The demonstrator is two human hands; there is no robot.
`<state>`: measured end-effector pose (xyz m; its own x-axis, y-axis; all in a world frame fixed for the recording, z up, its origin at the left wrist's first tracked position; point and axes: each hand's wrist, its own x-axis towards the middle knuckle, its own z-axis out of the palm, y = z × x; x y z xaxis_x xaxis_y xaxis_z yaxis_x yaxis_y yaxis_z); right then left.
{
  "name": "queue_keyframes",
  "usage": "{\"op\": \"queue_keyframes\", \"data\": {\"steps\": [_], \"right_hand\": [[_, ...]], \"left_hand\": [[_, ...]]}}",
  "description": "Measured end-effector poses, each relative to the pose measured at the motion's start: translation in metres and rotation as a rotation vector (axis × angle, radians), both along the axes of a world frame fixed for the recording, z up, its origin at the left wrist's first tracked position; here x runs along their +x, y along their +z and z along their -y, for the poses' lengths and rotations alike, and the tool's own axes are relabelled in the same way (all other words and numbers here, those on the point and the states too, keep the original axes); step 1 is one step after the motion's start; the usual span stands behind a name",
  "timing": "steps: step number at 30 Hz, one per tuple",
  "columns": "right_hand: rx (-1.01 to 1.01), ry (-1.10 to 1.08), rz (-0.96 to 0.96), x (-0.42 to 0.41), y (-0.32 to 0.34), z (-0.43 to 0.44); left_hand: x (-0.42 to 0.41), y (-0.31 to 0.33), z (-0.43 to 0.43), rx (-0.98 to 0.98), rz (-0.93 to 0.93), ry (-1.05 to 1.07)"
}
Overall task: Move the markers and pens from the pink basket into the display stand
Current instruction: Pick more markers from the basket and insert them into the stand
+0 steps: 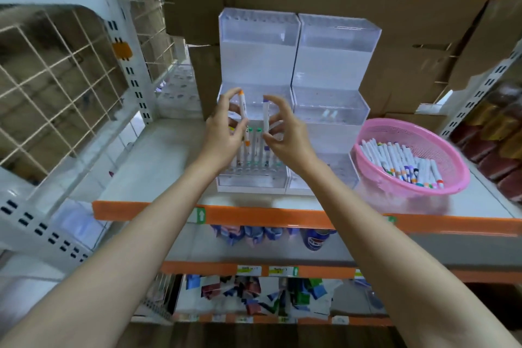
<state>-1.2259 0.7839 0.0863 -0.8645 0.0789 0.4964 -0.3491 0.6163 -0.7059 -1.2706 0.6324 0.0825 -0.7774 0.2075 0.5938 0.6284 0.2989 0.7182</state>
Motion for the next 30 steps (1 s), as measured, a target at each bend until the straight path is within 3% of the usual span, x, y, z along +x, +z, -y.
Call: {"op": "queue_keyframes", "data": {"steps": [10,18,30], "right_hand": [[0.012,-0.114,-0.045,-0.016,-0.015,0.029],[0.0,-0.142,-0.038,-0.015,-0.018,0.038],[-0.023,-0.182,-0.018,-0.01,-0.016,0.04]], "left_hand": [[-0.009,-0.006,0.017,-0.015,-0.035,-0.077],[-0.013,-0.012,0.014,-0.11,-0.177,-0.109],[-0.021,-0.029,0.02,-0.144,-0.178,-0.098]]}}
